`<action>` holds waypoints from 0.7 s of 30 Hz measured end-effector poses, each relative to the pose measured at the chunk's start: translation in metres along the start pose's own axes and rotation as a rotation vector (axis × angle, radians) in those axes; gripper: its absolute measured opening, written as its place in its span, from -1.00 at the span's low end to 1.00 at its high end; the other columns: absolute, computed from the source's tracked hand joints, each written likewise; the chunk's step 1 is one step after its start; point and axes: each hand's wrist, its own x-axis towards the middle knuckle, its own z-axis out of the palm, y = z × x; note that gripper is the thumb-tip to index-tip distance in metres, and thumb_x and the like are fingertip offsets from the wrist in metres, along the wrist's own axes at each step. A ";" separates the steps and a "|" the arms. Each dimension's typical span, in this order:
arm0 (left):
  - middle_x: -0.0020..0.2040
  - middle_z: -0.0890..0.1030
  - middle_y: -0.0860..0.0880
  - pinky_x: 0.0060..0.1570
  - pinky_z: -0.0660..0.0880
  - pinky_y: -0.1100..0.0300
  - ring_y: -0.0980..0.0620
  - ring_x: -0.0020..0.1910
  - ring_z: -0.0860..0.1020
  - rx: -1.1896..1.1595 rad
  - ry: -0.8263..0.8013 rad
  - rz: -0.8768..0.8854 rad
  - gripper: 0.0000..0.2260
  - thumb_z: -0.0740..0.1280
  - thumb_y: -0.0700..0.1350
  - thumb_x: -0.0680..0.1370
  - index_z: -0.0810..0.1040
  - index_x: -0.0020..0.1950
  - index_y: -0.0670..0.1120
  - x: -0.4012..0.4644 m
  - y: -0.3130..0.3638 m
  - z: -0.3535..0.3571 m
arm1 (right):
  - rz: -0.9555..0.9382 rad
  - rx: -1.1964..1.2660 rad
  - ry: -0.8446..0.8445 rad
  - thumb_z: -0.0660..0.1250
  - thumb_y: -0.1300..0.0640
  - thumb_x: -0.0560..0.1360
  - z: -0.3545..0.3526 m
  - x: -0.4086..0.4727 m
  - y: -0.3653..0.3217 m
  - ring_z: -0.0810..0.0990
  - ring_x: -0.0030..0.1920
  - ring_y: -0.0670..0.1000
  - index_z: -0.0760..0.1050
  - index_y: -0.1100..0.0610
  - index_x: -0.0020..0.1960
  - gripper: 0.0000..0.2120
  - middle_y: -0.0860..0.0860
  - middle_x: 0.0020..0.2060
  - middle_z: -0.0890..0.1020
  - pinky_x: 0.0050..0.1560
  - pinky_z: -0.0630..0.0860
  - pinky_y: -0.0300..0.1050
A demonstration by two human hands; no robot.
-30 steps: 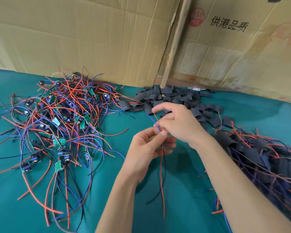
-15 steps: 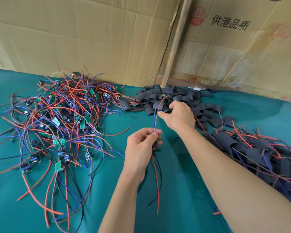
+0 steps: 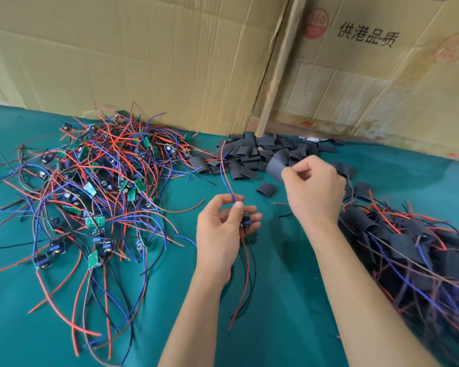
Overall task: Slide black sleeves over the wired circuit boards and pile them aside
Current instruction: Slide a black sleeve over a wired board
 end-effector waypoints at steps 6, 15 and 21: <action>-0.15 0.74 -0.17 -0.05 0.65 -0.16 -0.25 -0.22 0.67 0.229 -0.007 0.059 -0.90 0.30 -0.23 0.66 0.58 0.00 -0.08 0.001 -0.004 -0.002 | -0.169 0.144 -0.260 0.38 0.04 0.30 -0.014 -0.081 -0.003 0.56 -0.38 -0.03 0.47 0.07 -0.27 -0.87 -0.09 -0.43 0.60 -0.22 0.51 -0.07; -0.17 0.74 0.12 -0.02 0.61 0.05 -0.01 -0.16 0.68 0.604 -0.059 0.217 -0.74 0.37 -0.25 0.58 0.64 -0.07 0.13 -0.003 -0.011 0.002 | 0.267 0.417 -0.445 0.59 0.11 0.36 -0.020 -0.078 0.010 0.64 -0.29 -0.03 0.65 0.10 -0.27 -0.86 -0.01 -0.34 0.71 -0.08 0.57 -0.04; -0.17 0.69 0.25 -0.17 0.52 0.39 0.18 -0.20 0.64 0.674 -0.066 0.320 -0.80 0.36 -0.24 0.61 0.67 -0.03 0.05 -0.004 -0.014 0.001 | 0.548 0.740 -0.486 0.57 0.41 0.34 -0.025 -0.073 0.010 0.66 -0.19 0.13 0.60 0.23 -0.12 -0.79 0.18 -0.22 0.70 0.08 0.59 0.09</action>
